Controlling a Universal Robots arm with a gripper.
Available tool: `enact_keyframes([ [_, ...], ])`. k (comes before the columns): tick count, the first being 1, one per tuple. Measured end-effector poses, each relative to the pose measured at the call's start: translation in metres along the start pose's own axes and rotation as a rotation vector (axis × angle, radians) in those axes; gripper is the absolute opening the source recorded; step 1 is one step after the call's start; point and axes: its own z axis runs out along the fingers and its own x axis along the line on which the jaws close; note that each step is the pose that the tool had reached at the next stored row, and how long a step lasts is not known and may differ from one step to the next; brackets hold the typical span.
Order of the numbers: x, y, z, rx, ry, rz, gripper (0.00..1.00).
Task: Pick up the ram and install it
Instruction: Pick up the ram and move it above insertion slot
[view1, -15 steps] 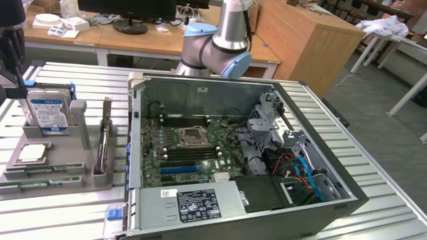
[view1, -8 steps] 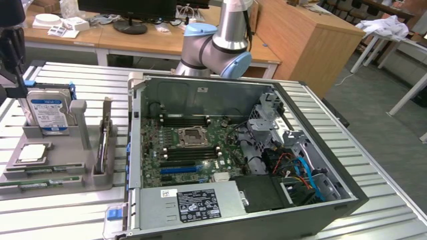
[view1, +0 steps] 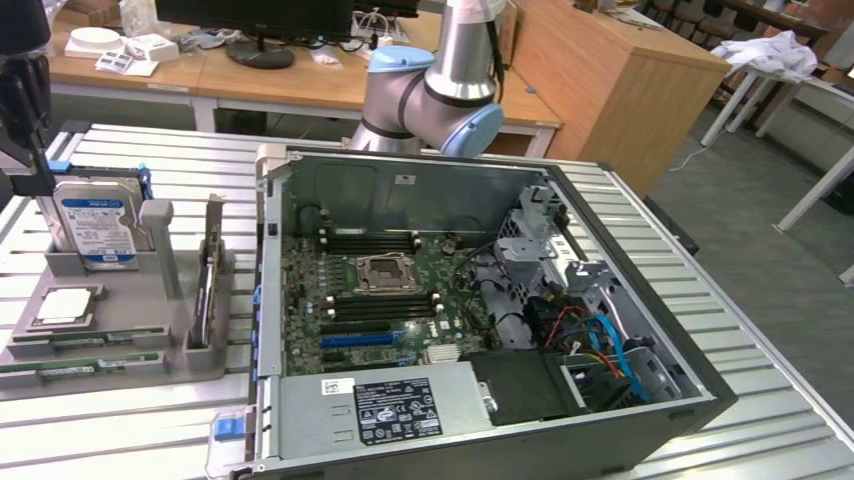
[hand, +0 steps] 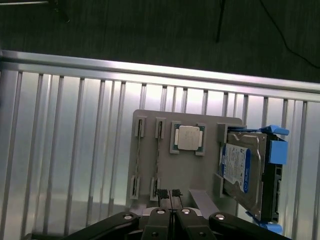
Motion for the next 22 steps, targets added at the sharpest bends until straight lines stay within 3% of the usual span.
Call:
enact_keyframes([
  [8,0.0000,0.0000,0.0000,0.0001,0.0000,0.000,0.11],
  [10,0.0000,0.0000,0.0000,0.0001,0.0001,0.000,0.16],
  [11,0.0000,0.0000,0.0000,0.0000,0.0000,0.000,0.24],
  [22,0.0000,0.0000,0.0001,0.0005,-0.0009,0.026,0.24],
])
